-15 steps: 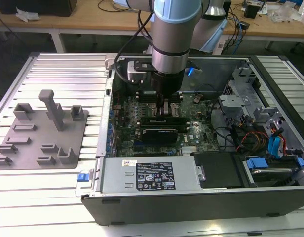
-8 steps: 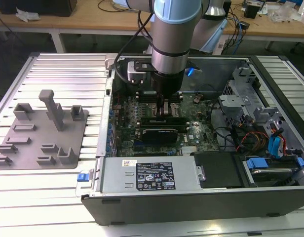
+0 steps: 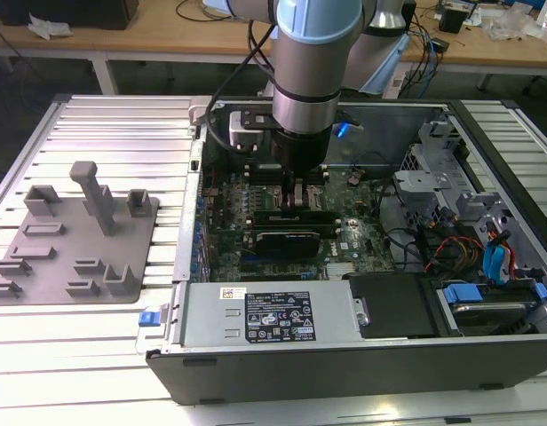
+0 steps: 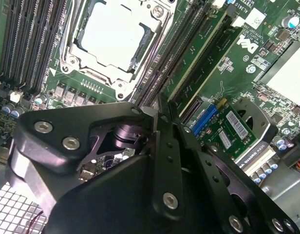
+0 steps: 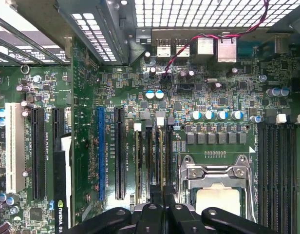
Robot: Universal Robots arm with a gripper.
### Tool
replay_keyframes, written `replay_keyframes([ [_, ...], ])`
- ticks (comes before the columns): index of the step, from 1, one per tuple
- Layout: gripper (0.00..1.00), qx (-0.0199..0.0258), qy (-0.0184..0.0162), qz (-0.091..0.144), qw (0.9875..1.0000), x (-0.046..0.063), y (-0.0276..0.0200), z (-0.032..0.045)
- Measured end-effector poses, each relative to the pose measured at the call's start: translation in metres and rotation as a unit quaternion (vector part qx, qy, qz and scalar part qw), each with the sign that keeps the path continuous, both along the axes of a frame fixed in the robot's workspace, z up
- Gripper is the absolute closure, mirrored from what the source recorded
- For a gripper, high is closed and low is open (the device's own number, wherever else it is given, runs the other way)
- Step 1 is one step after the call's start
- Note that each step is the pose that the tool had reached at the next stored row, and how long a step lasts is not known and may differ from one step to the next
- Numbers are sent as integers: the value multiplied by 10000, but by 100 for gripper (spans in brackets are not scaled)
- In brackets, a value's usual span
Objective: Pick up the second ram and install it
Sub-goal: 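Insert the second ram into the second slot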
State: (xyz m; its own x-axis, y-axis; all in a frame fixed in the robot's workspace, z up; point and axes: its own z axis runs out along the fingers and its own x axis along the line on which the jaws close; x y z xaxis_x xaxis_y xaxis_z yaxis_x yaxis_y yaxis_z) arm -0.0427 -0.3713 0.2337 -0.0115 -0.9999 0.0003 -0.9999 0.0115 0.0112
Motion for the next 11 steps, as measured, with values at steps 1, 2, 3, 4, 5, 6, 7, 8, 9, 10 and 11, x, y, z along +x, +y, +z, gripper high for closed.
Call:
replay_keyframes([
  [1, 91, 1, -1, 0, 10000, 0, 0, -4],
  [2, 91, 0, 0, 0, 10000, 0, 0, -5],
  [3, 91, 1, 0, 0, 10000, 0, 0, -8],
  [4, 91, 0, 0, 0, 10000, 0, 0, -21],
  [5, 91, -1, 1, 0, 10000, 0, 0, -22],
  [6, 91, 0, 0, 0, 10000, 0, 0, -23],
  [7, 91, 0, 0, 0, 10000, 0, 0, -24],
  [8, 91, 2, -2, 0, 10000, 0, 1, -17],
  [9, 91, 0, -3, 0, 10000, 0, 0, 5],
  [10, 91, 1, -4, 0, 10000, 0, 0, 7],
  [11, 91, 1, -5, 0, 10000, 0, 0, 7],
])
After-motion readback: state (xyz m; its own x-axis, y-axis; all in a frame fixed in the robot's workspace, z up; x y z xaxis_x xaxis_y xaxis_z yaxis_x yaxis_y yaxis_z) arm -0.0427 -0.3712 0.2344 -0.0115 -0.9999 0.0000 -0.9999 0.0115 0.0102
